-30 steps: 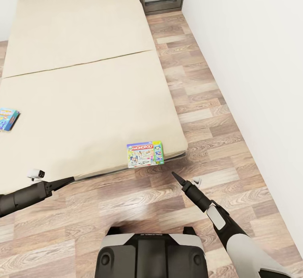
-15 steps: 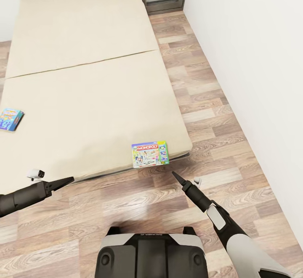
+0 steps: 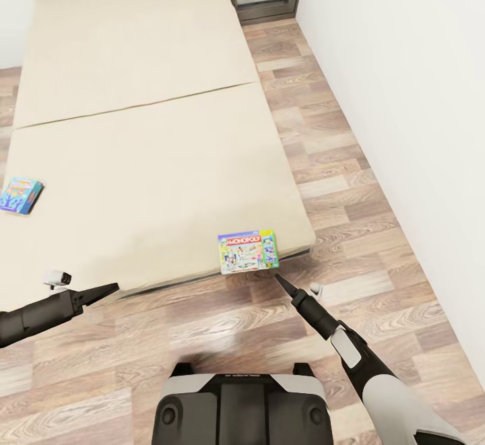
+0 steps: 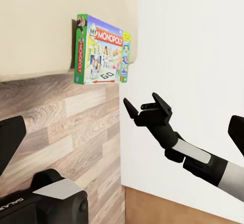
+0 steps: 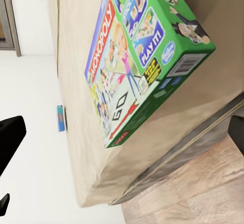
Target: Put all the toys in the child's room - the three board games (two on the bed and one on the table), the two jigsaw puzzles on the table, and the tennis ball on the table - inside the toy box on the table in the child's room.
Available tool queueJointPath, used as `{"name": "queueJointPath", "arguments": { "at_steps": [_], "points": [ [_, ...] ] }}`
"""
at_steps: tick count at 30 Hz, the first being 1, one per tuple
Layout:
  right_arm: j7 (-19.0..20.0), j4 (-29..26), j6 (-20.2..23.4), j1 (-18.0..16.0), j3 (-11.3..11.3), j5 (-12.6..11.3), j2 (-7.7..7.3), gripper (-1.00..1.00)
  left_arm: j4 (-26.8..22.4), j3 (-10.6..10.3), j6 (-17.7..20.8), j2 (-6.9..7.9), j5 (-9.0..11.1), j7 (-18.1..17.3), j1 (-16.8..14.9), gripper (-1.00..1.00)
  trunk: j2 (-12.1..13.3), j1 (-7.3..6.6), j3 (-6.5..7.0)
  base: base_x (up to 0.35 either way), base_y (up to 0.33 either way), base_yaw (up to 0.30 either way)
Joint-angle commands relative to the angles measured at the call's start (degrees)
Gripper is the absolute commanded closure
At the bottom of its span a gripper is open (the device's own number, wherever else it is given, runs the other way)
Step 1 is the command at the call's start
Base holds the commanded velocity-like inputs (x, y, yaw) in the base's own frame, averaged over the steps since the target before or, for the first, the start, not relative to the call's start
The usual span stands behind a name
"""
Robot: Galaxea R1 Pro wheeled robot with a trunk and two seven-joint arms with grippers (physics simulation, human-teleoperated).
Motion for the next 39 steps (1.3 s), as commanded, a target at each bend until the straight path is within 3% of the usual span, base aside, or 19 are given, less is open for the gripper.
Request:
{"name": "queueJointPath", "arguments": {
  "at_steps": [1,25,30,31,33,34,38,39],
  "points": [
    [0.2,0.0,0.6,0.0,-0.2,-0.2,0.04,-1.0,0.0,0.0,0.6,0.0,-0.1,-0.2,0.0,-1.0,0.0,0.01,-0.02,0.043,0.056,0.0],
    [0.0,0.6,0.7,0.0,-0.2,-0.2,0.04,-1.0,-0.3,0.0,0.9,0.14,0.6,-0.2,1.0,-1.0,0.0,0.01,-0.02,0.005,0.006,0.0],
    [-0.1,0.6,0.7,0.0,-0.2,-0.3,0.04,-1.0,-0.9,-0.3,1.0,0.45,4.8,-0.2,2.7,-1.0,0.0,0.01,-0.02,0.0,0.0,0.0],
    [-0.2,0.6,0.7,0.0,-0.2,-0.2,0.06,-1.0,-1.2,-0.4,1.1,0.93,7.4,-0.2,3.8,-1.0,0.0,0.01,-0.02,0.0,0.0,0.0],
    [-0.2,0.6,0.7,0.0,-0.2,-0.2,0.09,-1.0,-1.4,-1.0,1.1,1.54,10.3,-0.2,4.8,-1.0,0.0,0.01,-0.02,0.0,0.0,0.0],
    [-0.2,0.6,0.7,0.0,-0.2,-0.2,0.1,-1.0,-1.6,-2.2,1.1,2.13,13.0,-0.2,5.6,-1.0,0.0,0.01,-0.02,0.0,0.0,0.0],
    [-0.2,0.6,0.7,0.0,-0.2,-0.2,0.11,-1.0,-1.8,-6.1,1.1,3.64,16.9,-0.2,6.4,-1.0,0.0,0.01,-0.02,0.0,0.0,0.0],
    [-0.2,0.6,0.7,0.0,-0.2,-0.2,0.12,-1.0,-1.9,-8.0,1.1,4.43,18.0,-0.2,6.6,-1.0,0.0,0.01,-0.02,0.0,0.0,0.0]
  ]
}}
